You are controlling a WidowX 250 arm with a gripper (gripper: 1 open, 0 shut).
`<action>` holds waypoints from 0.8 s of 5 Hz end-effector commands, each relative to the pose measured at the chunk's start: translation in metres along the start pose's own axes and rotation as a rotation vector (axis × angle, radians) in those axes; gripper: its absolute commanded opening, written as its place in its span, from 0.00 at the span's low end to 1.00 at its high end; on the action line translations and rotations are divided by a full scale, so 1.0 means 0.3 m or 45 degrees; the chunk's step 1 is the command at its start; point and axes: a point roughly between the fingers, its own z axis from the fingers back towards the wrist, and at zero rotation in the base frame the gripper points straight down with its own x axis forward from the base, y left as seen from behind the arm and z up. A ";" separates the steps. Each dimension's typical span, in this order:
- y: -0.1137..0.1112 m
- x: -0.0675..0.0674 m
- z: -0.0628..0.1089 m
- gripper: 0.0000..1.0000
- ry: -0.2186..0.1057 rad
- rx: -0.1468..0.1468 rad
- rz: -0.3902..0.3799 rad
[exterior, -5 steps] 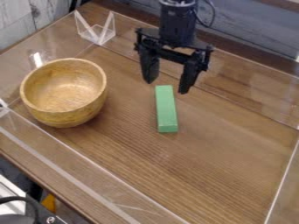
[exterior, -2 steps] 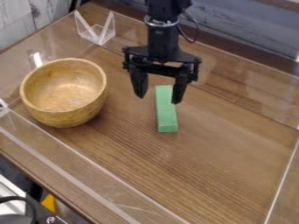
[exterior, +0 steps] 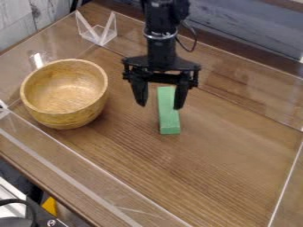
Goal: Put the green block in the brown bowl
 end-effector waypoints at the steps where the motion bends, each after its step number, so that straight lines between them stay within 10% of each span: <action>1: 0.004 0.025 0.004 1.00 -0.072 -0.008 0.047; 4: -0.009 0.031 -0.002 1.00 -0.133 0.019 0.068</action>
